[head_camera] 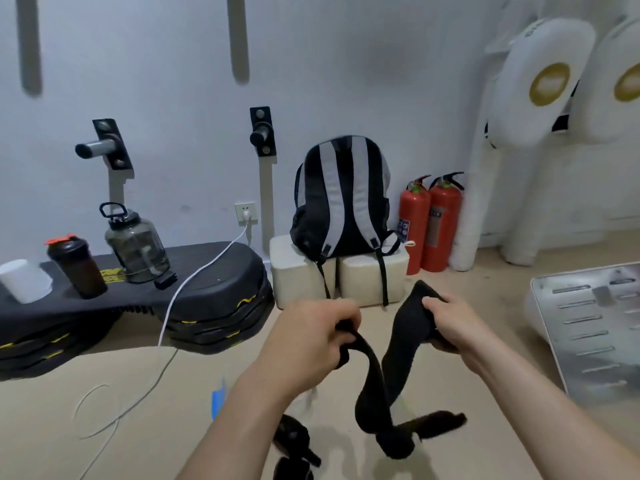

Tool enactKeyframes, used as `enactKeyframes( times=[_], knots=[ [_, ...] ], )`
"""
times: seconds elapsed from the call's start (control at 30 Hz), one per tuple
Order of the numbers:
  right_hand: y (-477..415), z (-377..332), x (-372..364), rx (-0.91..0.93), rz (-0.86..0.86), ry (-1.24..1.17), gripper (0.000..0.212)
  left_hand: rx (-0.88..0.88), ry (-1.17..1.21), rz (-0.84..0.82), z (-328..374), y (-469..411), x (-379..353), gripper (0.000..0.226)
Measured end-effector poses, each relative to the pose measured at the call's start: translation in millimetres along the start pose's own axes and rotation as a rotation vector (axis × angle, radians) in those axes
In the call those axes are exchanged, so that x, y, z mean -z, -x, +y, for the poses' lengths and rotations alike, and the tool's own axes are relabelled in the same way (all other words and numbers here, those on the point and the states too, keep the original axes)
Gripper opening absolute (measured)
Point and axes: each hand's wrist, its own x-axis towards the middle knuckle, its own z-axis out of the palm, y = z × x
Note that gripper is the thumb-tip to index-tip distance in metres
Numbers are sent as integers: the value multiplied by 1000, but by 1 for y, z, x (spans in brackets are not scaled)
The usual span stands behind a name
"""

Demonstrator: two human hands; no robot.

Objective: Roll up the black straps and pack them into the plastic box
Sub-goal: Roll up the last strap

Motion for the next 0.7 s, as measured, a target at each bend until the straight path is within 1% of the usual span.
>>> enactKeyframes(
  times=[0.03, 0.1, 0.17, 0.23, 0.3, 0.33, 0.37, 0.4, 0.47, 0.53, 0.57, 0.6, 0.63, 0.7],
  knots=[
    [-3, 1, 2, -4, -9, 18, 18, 28, -5, -67, -1, 0, 3, 23],
    [-6, -1, 1, 52, -54, 101, 20, 72, -38, -177, -5, 0, 4, 31],
    [-3, -8, -5, 160, -107, 166, 17, 107, -10, -219, -6, -2, 0, 35],
    [6, -16, -11, 242, -207, 182, 11, 154, 111, -156, -5, -7, -8, 38],
    [14, -22, -14, 303, -327, 134, 13, 223, 230, -2, -6, -13, -16, 36],
    [18, -24, -14, 321, -388, 80, 12, 270, 291, 58, -6, -16, -18, 31],
    [22, -25, -14, 327, -441, 10, 11, 317, 351, 75, -6, -19, -18, 26],
    [25, -26, -15, 333, -477, -74, 12, 345, 400, 52, -5, -21, -18, 24],
    [29, -25, -16, 313, -500, -268, 17, 356, 461, -17, -3, -20, -17, 28],
    [29, -21, -17, 211, -555, -512, 16, 378, 504, 9, 0, -17, -13, 17],
    [29, -21, -18, 136, -583, -639, 21, 380, 521, 36, 1, -16, -10, 10],
    [27, -18, -18, 69, -605, -742, 29, 373, 522, 57, 1, -13, -8, 8],
    [27, -17, -19, 29, -618, -812, 33, 349, 469, 73, 0, -12, -6, 14],
    [28, -15, -21, 24, -616, -815, 25, 299, 285, 77, -3, -9, -3, 24]
  ],
)
